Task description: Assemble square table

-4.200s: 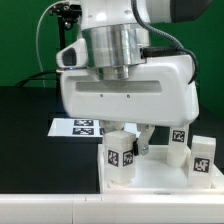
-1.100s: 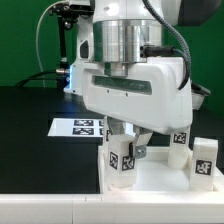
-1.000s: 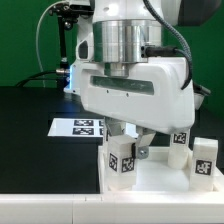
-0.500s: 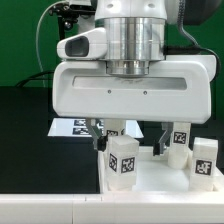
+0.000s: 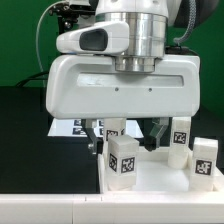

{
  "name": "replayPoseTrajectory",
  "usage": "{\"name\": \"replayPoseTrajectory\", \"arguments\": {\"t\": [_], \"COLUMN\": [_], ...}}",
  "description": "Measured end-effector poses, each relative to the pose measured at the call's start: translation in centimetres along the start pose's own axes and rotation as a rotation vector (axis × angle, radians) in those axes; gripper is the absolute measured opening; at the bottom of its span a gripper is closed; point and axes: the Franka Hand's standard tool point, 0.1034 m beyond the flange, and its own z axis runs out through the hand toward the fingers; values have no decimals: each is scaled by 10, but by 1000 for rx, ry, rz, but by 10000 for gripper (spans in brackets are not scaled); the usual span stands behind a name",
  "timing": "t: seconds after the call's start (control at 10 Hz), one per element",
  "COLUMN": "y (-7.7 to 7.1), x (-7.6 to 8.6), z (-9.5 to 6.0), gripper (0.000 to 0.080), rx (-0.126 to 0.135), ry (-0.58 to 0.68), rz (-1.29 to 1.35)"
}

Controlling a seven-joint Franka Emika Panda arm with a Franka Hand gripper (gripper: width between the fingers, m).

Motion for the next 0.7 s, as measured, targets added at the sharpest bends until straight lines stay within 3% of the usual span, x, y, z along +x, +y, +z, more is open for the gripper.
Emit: {"name": "replayPoseTrajectory", "arguments": {"t": [0.1,0.3,0.7], "y": [0,-1,1], "x": [0,0,-1], "z": [0,1,1], "gripper": [623,319,284], "rx": [-1,5,-5], "ry": [0,0,13], "rz": [-5,131,574]}}
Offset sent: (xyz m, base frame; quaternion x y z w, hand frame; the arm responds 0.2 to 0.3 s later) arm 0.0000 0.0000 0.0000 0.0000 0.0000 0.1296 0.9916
